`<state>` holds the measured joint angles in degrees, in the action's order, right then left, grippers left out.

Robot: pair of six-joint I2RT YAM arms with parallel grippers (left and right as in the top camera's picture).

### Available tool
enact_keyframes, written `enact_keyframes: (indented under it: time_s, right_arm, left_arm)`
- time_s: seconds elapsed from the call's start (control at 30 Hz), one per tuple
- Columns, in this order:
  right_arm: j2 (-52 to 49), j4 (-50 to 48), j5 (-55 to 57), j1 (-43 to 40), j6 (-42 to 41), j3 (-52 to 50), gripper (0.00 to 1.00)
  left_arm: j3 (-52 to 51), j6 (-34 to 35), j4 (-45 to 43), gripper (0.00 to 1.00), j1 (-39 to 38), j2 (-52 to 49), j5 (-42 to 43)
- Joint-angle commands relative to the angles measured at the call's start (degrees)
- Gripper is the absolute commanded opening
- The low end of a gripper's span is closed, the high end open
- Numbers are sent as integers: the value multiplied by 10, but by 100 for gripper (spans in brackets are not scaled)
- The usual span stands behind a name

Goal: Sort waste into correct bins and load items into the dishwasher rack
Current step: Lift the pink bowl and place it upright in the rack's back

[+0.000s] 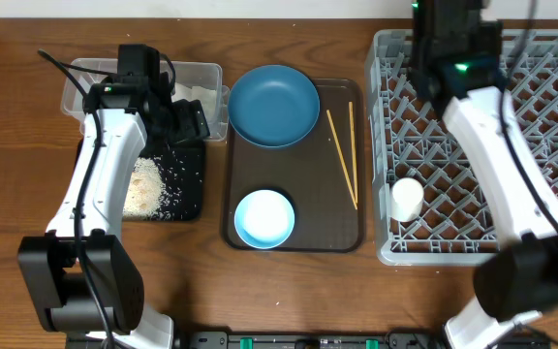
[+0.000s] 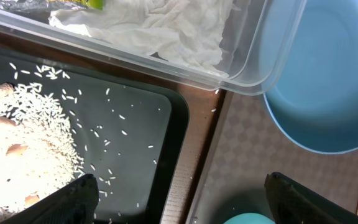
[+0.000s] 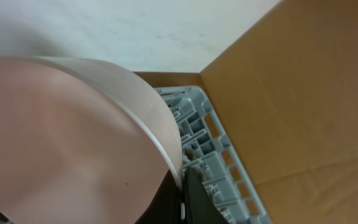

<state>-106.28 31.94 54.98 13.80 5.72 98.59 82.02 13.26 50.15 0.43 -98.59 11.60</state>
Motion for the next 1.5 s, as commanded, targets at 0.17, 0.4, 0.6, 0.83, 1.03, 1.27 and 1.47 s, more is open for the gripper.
enact_keyframes:
  time_s: [0.17,0.4,0.6,0.83,1.03,1.27,1.47]
  right_arm:
    - [-91,-96,35,4,109,0,1]
    - [-126,-100,16,13,108,0,1]
    - [-138,-81,15,18,105,-1,1]
    - [-148,-82,16,16,101,-1,1]
    - [-160,-81,16,16,93,-1,1]
    - [-161,-80,16,33,93,-1,1]
    - [-161,-40,15,63,94,-1,16]
  left_arm:
    - [6,-5,2,88,2,4,-10]
    - [6,-5,2,88,2,4,-10]
    - [6,-5,2,88,2,4,-10]
    - [6,-5,2,88,2,4,-10]
    - [6,-5,2,88,2,4,-10]
    - [6,-5,2,88,2,4,-10]
    - [6,-5,2,88,2,4,-10]
